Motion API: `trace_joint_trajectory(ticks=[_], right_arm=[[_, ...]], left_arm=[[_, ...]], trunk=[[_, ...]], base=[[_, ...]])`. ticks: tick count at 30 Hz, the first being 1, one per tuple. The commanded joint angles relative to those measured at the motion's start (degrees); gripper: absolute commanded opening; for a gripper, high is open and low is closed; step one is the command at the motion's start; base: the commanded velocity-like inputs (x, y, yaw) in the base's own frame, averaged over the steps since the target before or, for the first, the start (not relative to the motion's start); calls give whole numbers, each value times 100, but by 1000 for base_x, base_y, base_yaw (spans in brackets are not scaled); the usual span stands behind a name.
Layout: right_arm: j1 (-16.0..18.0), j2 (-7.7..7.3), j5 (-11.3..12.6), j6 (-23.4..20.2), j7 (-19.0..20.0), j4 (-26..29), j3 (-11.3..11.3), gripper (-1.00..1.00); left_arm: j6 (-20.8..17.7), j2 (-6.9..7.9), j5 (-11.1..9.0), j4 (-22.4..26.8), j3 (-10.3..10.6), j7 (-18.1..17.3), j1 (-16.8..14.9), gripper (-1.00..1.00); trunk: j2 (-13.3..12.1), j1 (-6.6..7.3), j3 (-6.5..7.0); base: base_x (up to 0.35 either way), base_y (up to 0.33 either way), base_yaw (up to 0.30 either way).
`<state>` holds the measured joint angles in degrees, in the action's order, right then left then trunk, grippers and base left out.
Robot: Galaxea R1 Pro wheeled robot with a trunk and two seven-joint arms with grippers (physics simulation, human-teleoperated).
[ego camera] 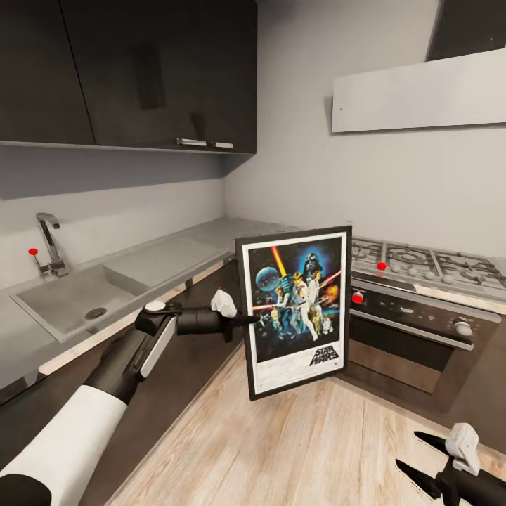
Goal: Pick up the poster from the kitchen countertop and hang it on one of the wall nails in the kitchen.
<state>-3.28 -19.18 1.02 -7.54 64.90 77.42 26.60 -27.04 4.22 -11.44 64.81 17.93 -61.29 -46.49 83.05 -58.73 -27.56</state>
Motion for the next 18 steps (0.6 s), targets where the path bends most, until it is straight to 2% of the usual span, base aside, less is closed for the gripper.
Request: trace_joint_trajectory(ticks=[1,5,8,11,14,18], right_arm=[[40,-89,21,-209,124,67,7,100],[298,-221,37,-729,412,140,8,100],[575,-266,30,-927,854,162,5,100],[1153,-319,0,-1177,1332,172,2,100],[1570,-396,-5,-1617,1425,170,-33,100],[1868,-434,-11,-1712,1461,166,-75,100]], left_arm=[[-34,21,-44,-61,15,-67,-4,-100],[-31,43,-43,-205,80,-380,-2,-100],[-30,59,-35,-295,131,-628,-1,-100],[-29,244,-33,-447,211,-806,-1,-100],[-29,349,-33,-487,380,-906,-1,-100],[-29,379,-28,-528,422,-1045,-1,-100]], trunk=[[3,0,-5],[3,0,-5],[3,0,-5],[3,0,-5],[3,0,-5],[3,0,-5]], base=[[0,0,0],[0,0,0],[0,0,0],[0,0,0],[0,0,0],[0,0,0]])
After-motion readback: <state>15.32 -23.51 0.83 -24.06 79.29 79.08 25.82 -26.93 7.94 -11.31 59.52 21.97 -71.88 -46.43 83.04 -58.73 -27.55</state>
